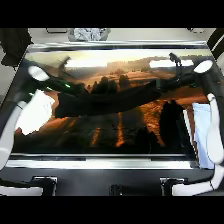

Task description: Fold the shirts.

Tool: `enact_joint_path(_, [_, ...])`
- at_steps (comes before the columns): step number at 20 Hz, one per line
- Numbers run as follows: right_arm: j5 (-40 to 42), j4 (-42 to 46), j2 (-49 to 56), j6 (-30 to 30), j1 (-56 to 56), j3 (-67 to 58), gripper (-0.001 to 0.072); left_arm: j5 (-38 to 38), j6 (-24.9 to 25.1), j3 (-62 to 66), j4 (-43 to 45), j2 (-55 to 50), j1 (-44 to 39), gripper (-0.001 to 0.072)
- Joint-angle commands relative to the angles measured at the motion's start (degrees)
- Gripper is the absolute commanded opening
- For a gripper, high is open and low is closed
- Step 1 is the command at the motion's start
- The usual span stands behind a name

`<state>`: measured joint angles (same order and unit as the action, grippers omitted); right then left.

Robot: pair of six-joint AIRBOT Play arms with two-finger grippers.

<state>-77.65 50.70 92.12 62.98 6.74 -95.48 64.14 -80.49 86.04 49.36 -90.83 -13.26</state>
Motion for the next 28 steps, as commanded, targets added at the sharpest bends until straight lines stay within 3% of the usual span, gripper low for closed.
enact_joint_path(1, [-3.5,6.21,-10.71,1.97,-3.32,-0.02,0.0032,-16.68,-2.29,-8.46,-7.61,-0.72,-9.38,0.0026])
enact_joint_path(5, [-6.78,6.99,-17.88,4.0,-5.22,-0.02,0.0032,-18.53,-1.88,-4.9,-19.19,-9.46,-13.0,0.0026])
enact_joint_path(9, [-6.73,6.97,-21.46,5.31,-5.2,-0.02,0.0033,-14.73,-1.81,0.61,-28.94,-18.78,-17.62,0.0026])
enact_joint_path(14, [-0.42,5.64,-21.14,7.37,-5.22,-0.02,0.0034,-13.86,3.15,3.34,-34.99,-23.26,-20.41,0.0023])
enact_joint_path(17, [0.55,-2.38,-17.14,6.86,-5.95,-0.02,0.0034,-12.87,3.21,3.34,-25.24,-17.27,-13.7,0.0022])
enact_joint_path(21, [10.93,-5.51,-9.57,5.4,-14.47,-0.02,0.0035,-9.49,2.93,3.28,-12.0,-2.95,0.61,0.0023])
enact_joint_path(28, [22.86,-15.3,7.43,5.46,-28.35,-0.02,0.0035,-7.1,3.52,3.23,-9.84,16.59,24.04,0.0025])
